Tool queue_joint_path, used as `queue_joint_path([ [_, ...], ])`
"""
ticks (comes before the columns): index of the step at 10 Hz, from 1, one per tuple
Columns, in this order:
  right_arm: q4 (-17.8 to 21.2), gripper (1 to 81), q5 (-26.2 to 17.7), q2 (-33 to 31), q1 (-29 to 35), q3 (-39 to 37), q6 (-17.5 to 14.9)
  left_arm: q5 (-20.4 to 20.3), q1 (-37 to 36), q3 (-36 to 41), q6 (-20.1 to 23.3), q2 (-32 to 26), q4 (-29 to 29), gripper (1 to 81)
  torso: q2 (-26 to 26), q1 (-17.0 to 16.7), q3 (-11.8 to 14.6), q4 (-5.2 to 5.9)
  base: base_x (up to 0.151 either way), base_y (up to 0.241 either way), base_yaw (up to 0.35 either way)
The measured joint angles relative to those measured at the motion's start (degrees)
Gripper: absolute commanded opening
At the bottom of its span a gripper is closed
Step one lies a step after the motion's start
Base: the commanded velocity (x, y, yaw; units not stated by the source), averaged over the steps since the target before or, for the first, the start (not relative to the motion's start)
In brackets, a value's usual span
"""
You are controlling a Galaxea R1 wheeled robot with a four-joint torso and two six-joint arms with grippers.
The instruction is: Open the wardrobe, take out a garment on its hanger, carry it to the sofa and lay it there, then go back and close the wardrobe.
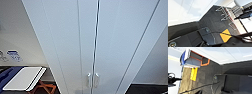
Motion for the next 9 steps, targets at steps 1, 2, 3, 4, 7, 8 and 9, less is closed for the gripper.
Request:
queue_joint_path([
  [1, -0.2, 81.1, -0.1, -1.6, 1.5, 2.3, 0.0, -0.5, -2.0, 1.8, 0.0, -1.8, 2.2, 81.1, 0.0, 0.0, 0.0, 0.0, 0.0, 0.0, 0.0],
  [2, -0.5, 81.1, -0.3, -3.4, 3.2, 4.5, 0.0, -0.7, -4.4, 3.2, 0.0, -3.3, 3.1, 81.1, 0.0, 0.0, 0.0, 0.0, 0.0, 0.0, 0.0],
  [3, -0.7, 81.1, -0.4, -5.4, 5.0, 6.7, -0.1, -0.7, -6.2, 4.2, -0.1, -4.2, 3.4, 81.1, 0.0, 0.0, 0.0, 0.0, 0.0, 0.0, 0.0],
  [4, -0.8, 81.1, -0.5, -6.8, 6.8, 8.0, 0.0, -0.5, -7.9, 5.3, -0.1, -5.0, 3.6, 81.1, 0.0, 0.0, 0.0, 0.0, 0.0, 0.0, 0.0],
  [7, -0.9, 81.1, -2.1, -8.1, 13.6, 12.0, 0.0, -0.1, -13.9, 8.6, -0.2, -6.9, 3.6, 81.1, 0.0, 0.0, 0.0, 0.0, 0.0, 0.0, 0.0],
  [8, -0.9, 81.1, -2.9, -8.3, 15.7, 12.5, 0.1, 0.4, -15.9, 9.6, -0.2, -7.6, 3.6, 81.1, 0.0, 0.1, -0.1, 0.0, 0.0, 0.0, 0.0],
  [9, -0.9, 81.1, -3.8, -8.8, 17.9, 13.1, 0.1, 0.7, -18.3, 10.7, -0.2, -8.0, 3.6, 81.1, 0.1, 0.1, -0.1, 0.0, 0.0, 0.0, 0.0],
])
